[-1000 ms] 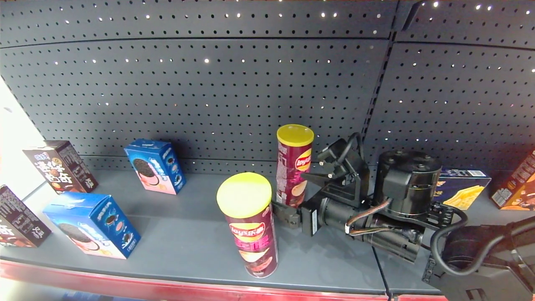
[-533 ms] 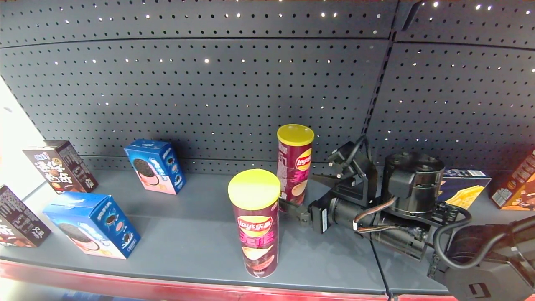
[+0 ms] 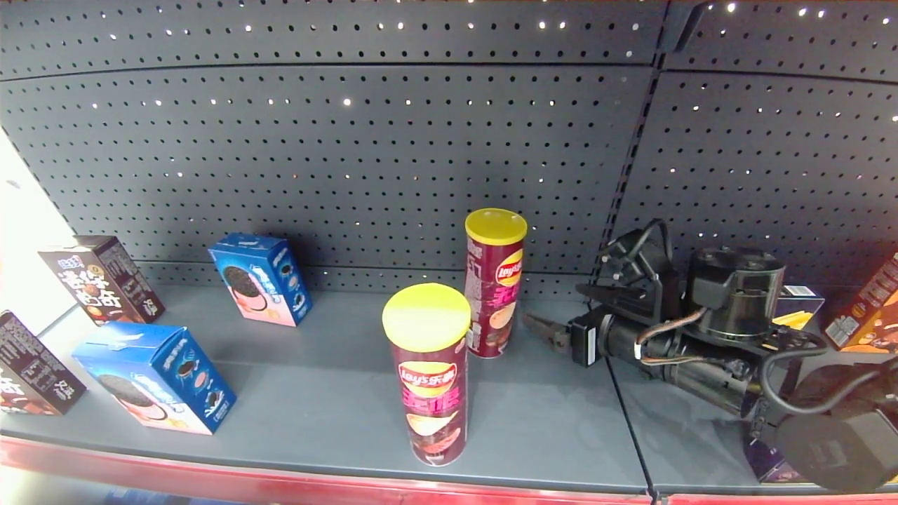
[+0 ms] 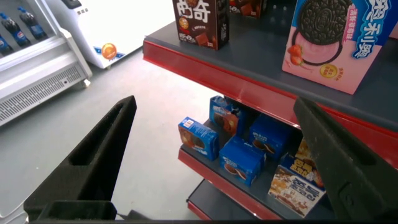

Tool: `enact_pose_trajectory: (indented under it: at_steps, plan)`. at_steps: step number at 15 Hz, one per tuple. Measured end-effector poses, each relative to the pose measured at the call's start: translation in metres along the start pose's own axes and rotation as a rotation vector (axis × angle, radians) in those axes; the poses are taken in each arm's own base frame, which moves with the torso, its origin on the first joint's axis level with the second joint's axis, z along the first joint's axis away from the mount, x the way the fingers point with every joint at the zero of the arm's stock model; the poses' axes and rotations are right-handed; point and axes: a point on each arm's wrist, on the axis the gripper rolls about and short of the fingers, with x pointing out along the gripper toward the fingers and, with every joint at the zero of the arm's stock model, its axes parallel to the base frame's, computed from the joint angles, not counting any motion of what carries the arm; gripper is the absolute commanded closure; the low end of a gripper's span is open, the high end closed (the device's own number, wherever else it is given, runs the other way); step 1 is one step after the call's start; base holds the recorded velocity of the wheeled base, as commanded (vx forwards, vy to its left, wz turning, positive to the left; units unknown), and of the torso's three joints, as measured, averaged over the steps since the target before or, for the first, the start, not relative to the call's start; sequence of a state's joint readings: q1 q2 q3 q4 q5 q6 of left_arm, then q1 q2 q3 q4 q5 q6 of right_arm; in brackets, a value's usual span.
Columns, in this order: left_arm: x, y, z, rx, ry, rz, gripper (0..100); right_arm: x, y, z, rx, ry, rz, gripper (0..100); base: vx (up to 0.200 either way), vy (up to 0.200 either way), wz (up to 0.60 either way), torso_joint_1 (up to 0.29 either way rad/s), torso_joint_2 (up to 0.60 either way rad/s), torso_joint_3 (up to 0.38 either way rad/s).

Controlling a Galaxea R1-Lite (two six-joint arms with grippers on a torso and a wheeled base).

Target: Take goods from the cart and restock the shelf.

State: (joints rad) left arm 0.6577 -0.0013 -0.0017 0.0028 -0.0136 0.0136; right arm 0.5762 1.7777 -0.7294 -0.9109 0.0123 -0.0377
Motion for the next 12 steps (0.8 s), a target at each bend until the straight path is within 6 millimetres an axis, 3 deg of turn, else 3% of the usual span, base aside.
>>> enact_pose_trajectory:
  at_steps: [6, 12]
  plan:
    - [0.0, 0.0, 0.0, 0.0, 0.0, 0.0, 0, 0.039, -0.024, 0.01, 0.036, -0.011, -0.195, 0, 0.0, 0.0, 0.0, 0.0, 0.0, 0.0]
    - [0.0, 0.0, 0.0, 0.0, 0.0, 0.0, 0, 0.053, -0.009, 0.003, 0.031, 0.007, -0.153, 0, 0.0, 0.0, 0.0, 0.0, 0.0, 0.0]
